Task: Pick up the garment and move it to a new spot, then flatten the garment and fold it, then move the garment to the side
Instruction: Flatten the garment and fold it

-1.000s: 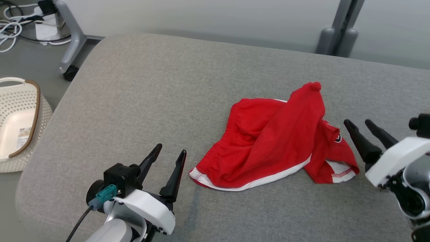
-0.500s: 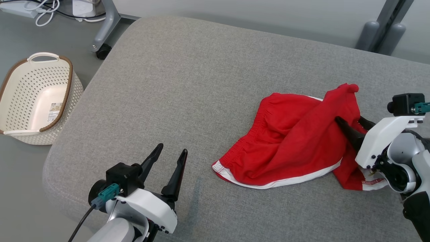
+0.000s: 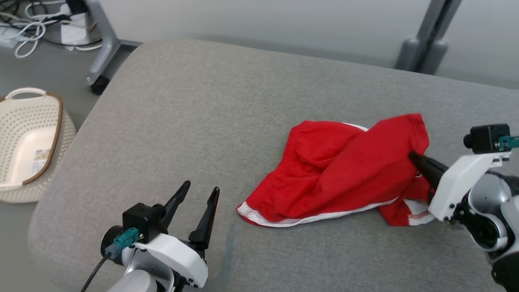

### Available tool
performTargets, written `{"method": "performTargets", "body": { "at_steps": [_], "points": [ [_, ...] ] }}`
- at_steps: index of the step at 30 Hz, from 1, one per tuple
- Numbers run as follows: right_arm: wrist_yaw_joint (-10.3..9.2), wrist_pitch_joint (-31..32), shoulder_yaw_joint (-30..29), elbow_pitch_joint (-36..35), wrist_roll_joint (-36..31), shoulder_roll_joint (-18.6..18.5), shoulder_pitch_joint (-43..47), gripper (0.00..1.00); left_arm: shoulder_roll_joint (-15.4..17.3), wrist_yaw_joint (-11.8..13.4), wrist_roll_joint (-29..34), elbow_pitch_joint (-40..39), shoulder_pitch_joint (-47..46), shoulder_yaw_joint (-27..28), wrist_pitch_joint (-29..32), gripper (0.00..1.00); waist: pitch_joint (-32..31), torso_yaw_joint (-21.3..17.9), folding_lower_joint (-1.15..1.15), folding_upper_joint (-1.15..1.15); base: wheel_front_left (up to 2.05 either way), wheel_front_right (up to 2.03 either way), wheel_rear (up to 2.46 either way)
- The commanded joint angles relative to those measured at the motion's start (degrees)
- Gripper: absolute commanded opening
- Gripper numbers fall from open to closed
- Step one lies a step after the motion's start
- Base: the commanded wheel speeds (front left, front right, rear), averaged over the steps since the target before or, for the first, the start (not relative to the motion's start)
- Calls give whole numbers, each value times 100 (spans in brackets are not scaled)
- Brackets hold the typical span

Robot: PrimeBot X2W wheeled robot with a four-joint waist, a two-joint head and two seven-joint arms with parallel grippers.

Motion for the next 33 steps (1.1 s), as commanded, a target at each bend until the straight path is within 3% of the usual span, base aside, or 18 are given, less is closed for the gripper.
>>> {"method": "performTargets", "body": {
  "at_steps": [1,5,9,15,20,21,23,24,29,33],
  "points": [
    [5,75,-46,-116,69,-47,149,0,48,41,-26,-15,57,31,20,100,-163,-192,0,0,0,0,0],
    [5,521,-379,-861,183,-245,725,0,97,79,-39,-68,108,33,37,100,-292,-478,0,0,0,0,0],
    [5,1112,-906,-1628,256,-205,1421,0,145,129,-66,-113,170,52,70,100,-349,-716,0,0,0,0,0],
    [5,2311,-1735,-2323,52,231,2430,0,194,148,-75,-169,169,39,112,100,-313,-960,0,0,0,0,0],
    [5,2623,-2144,-2458,-535,739,2659,0,205,138,-67,-176,74,33,130,100,-229,-1055,0,0,0,0,0],
    [5,2519,-2203,-2455,-629,851,2575,7,203,136,-65,-172,58,34,134,100,-213,-1065,0,0,0,0,0],
    [5,2317,-2197,-2406,-712,1053,2408,51,211,131,-65,-159,36,37,124,100,-190,-1087,0,0,0,0,0],
    [5,2158,-2222,-2357,-742,1150,2327,100,218,127,-65,-148,21,37,127,100,-184,-1099,0,0,0,0,0],
    [5,1445,-2104,-2078,-889,1314,2029,100,208,101,-74,-101,-13,5,155,100,-229,-1120,0,0,0,0,0],
    [5,1023,-2152,-2163,-935,1236,2136,100,267,130,-92,-91,61,3,171,100,-359,-1161,0,0,0,0,0]
  ]
}}
